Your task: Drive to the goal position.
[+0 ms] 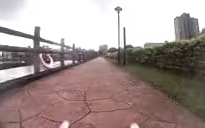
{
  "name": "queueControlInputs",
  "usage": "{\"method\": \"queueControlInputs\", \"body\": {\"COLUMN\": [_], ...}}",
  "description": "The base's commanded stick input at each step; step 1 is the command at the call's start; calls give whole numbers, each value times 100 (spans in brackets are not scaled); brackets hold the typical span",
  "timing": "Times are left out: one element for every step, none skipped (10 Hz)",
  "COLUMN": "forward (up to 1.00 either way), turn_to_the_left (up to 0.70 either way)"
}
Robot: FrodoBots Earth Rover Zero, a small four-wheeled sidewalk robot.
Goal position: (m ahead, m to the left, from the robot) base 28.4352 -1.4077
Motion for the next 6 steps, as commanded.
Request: {"method": "queueControlInputs", "body": {"forward": [70,70,70,70,70,70], "turn_to_the_left": [0,0,0,0,0,0]}}
